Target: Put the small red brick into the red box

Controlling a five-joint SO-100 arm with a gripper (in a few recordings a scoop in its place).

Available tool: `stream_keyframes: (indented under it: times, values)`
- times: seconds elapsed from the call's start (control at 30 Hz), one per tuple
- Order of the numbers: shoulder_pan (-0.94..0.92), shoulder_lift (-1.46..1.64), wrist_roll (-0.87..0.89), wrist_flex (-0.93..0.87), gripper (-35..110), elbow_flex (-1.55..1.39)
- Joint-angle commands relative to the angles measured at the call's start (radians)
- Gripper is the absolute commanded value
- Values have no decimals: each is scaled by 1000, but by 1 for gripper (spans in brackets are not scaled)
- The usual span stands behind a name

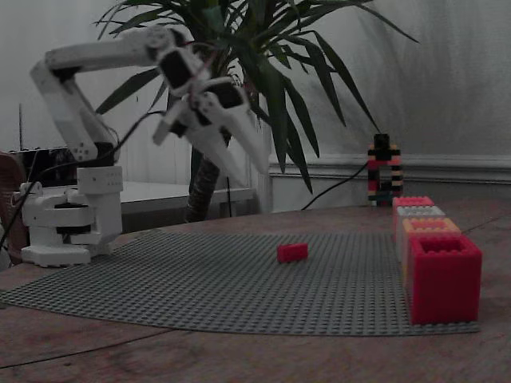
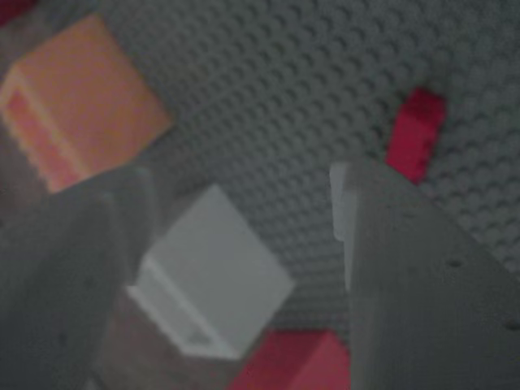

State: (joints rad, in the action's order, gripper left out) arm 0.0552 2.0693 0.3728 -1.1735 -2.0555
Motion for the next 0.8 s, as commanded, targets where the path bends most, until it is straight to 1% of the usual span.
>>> stream_keyframes:
  times: [0.0,0.1,0.23,0.47,0.77]
  values:
    - [89,-161,74,-25,23,209]
    - [153,-308,114,-91,24,336]
    - [199,-422,144,-109,24,408]
    - [201,-563,189,-107,24,457]
    - [170,-681,173,-84,23,486]
